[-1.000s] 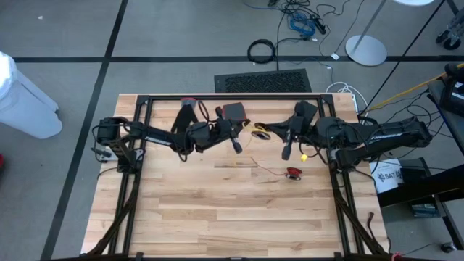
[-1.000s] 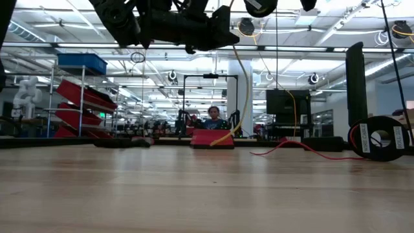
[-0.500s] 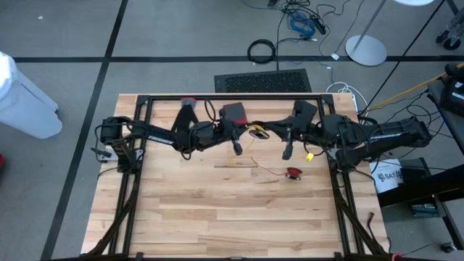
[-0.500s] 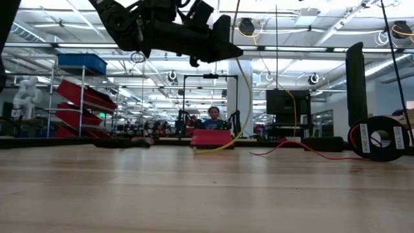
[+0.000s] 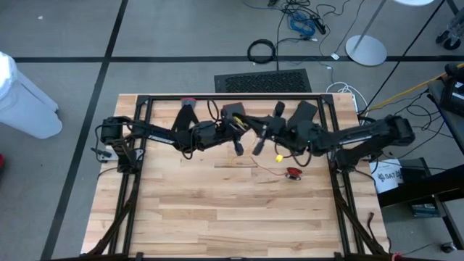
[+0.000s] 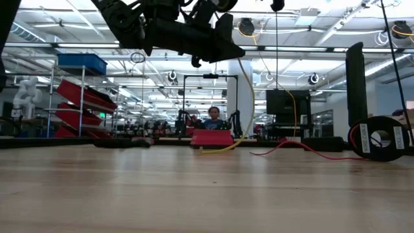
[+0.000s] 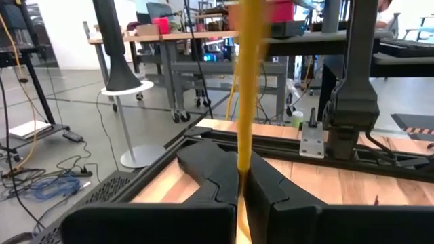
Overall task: Coil cords
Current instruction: Coil the yellow wire onto the spool
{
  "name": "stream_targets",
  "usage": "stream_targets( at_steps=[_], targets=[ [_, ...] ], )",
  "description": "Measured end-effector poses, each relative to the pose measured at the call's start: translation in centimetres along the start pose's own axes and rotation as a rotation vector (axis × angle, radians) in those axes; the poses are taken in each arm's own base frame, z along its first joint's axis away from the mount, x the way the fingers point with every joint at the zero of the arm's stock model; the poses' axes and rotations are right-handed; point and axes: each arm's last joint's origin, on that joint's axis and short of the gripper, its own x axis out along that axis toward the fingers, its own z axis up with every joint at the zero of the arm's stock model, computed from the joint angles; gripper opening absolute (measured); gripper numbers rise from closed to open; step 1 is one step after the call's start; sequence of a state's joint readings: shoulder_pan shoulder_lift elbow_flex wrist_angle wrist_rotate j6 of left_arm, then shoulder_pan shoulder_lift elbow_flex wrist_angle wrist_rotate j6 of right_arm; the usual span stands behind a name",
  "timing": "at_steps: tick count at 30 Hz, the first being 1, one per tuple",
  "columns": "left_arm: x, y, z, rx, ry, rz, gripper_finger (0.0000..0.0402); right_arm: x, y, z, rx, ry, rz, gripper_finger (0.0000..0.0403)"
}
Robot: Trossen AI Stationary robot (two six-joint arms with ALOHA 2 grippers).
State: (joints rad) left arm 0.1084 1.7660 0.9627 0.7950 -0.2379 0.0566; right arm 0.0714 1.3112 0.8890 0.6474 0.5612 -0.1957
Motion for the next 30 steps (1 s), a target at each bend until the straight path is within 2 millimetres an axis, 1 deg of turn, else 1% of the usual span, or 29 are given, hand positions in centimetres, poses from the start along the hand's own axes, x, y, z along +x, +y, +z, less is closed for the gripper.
stream_targets(
  at_steps=[7,11,17,23,30],
  targets=[
    [0.0,-0.2,0.0,-0.018,0.002,-0.002,0.0021,1.3,0.3,-1.2,-0.027,-0.034,-0.101,0.0],
    [-0.1,-0.2,0.0,-0.025,0.002,-0.004,0.0023,1.6,0.2,-1.5,-0.056,-0.042,-0.165,0.0],
    [-0.2,-0.8,0.0,-0.025,0.002,-0.021,0.0025,1.8,0.0,-1.6,-0.118,-0.051,-0.277,0.0],
    [-0.3,-1.2,0.0,-0.024,0.005,-0.032,0.0026,1.9,0.0,-1.5,-0.13,-0.088,-0.305,0.0],
    [-0.2,-1.5,-0.4,-0.045,0.028,-0.097,0.0027,2.2,-1.1,-1.3,-0.11,-0.114,-0.367,0.0]
  ],
)
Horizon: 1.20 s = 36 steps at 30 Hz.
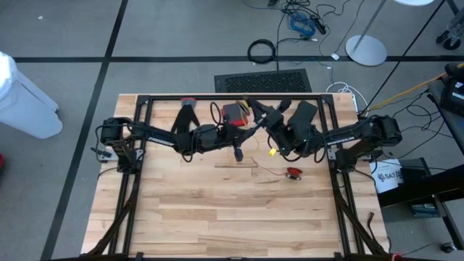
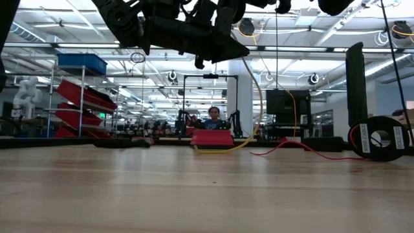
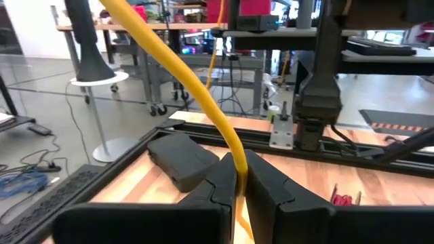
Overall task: Coil cords
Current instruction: Coil the yellow wire onto the spool
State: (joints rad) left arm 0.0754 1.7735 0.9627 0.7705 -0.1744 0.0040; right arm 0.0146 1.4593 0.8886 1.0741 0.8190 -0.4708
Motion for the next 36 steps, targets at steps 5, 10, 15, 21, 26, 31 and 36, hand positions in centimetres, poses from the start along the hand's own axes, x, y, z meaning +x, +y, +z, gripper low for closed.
stream_targets(
  at_steps=[5,10,15,21,26,31,36],
  targets=[
    [0.3,-0.2,-0.8,-0.022,0.017,-0.01,0.0027,0.8,-0.8,-0.4,0.096,-0.001,-0.03,0.0],
    [0.7,-0.2,-2.0,-0.017,0.047,0.015,0.0027,1.1,-0.8,-1.1,0.127,0.038,0.004,0.0],
    [0.7,-0.1,-2.0,-0.017,0.043,0.019,0.0027,1.0,-0.4,-2.1,0.09,0.124,0.034,0.0],
    [0.7,-0.2,-1.5,-0.023,-0.007,-0.01,0.0027,0.5,0.1,-2.7,0.058,0.162,0.073,0.0],
    [0.7,-0.4,-1.5,-0.021,-0.013,-0.076,0.0027,-0.1,0.0,-3.8,0.086,0.186,0.089,0.0],
    [0.7,-0.6,-2.1,-0.007,0.052,-0.074,0.0031,-0.6,-0.1,-4.5,0.088,0.186,0.092,0.0],
    [0.6,-0.6,-2.7,0.004,0.119,-0.073,0.0088,-1.0,0.2,-4.4,0.067,0.182,0.113,0.0]
  ],
)
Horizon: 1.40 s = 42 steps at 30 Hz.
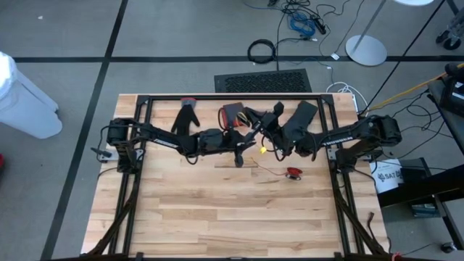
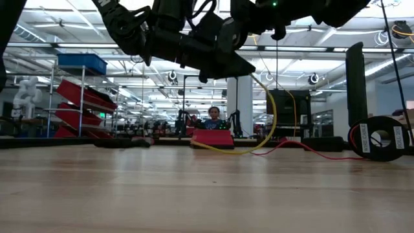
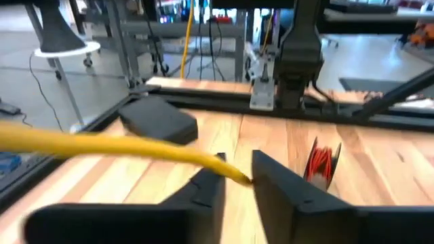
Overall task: Coil cords
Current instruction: Coil the yellow wire onto the spool
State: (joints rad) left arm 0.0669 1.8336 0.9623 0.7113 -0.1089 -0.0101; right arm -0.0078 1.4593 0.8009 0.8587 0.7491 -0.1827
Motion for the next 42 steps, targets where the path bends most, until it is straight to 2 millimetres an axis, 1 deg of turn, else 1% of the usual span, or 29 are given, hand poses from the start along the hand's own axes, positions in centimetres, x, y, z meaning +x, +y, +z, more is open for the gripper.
stream_targets(
  at_steps=[5,7,10,15,20,22,28,30,35,38,42],
  targets=[
    [0.0,0.0,-0.4,0.002,0.034,0.002,0.0171,-0.4,0.3,0.4,-0.019,-0.009,0.031,0.0],
    [-0.1,0.0,-0.5,0.001,0.037,0.001,0.0191,-0.7,0.4,0.7,-0.034,-0.014,0.038,0.0],
    [-0.1,0.0,-0.5,-0.004,0.037,-0.016,0.0206,-1.3,0.4,1.3,-0.051,-0.02,0.033,0.0],
    [-0.3,-0.3,-0.1,-0.011,0.026,-0.097,0.0209,-2.4,0.1,2.7,-0.095,-0.018,0.033,0.0],
    [-1.0,-0.5,1.4,-0.036,-0.02,-0.185,0.021,-3.9,-0.5,4.0,-0.107,-0.016,0.064,0.0],
    [-1.3,-0.5,2.1,-0.037,-0.038,-0.211,0.021,-4.8,-0.9,3.9,-0.108,-0.018,0.077,0.0],
    [-2.5,-0.6,3.8,-0.035,-0.056,-0.29,0.021,-7.8,-3.0,2.5,-0.041,-0.024,0.129,0.0],
    [-2.9,-0.7,4.4,-0.033,-0.074,-0.323,0.021,-8.7,-3.6,1.7,-0.017,-0.033,0.164,0.0],
    [-3.7,-0.8,5.6,-0.051,-0.103,-0.401,0.021,-10.4,-4.6,0.7,0.014,-0.072,0.292,0.0],
    [-4.2,-0.5,6.4,-0.037,-0.138,-0.386,0.021,-10.9,-4.9,0.0,0.014,-0.078,0.357,0.0],
    [-4.2,-0.1,6.8,0.021,-0.185,-0.281,0.021,-11.4,-5.0,-0.6,0.041,-0.129,0.458,0.0]
  ],
)
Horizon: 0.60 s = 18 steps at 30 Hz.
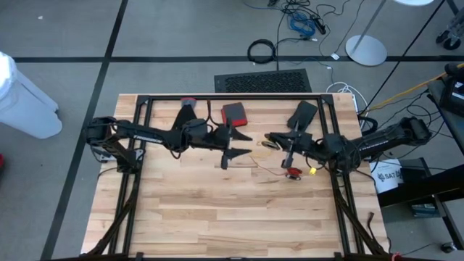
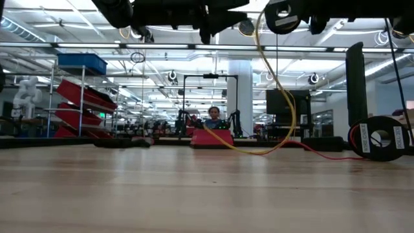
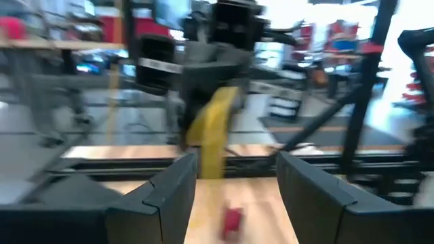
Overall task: Coil cords
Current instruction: Coil the yellow wire onto the spool
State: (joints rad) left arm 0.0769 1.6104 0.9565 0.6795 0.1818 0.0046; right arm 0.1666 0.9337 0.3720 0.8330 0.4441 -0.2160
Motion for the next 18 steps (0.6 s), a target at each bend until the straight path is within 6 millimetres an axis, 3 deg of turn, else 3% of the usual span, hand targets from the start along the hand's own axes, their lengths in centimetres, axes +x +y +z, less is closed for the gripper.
stream_targets(
  at_steps=[10,18],
  targets=[
    [0.1,0.1,1.2,0.051,-0.092,0.033,0.0206,0.1,0.2,-0.1,0.045,-0.055,0.187,0.0],
    [0.8,-0.5,0.2,0.039,-0.058,0.01,0.0179,0.5,0.4,-0.2,0.064,-0.11,0.242,0.0]
  ],
)
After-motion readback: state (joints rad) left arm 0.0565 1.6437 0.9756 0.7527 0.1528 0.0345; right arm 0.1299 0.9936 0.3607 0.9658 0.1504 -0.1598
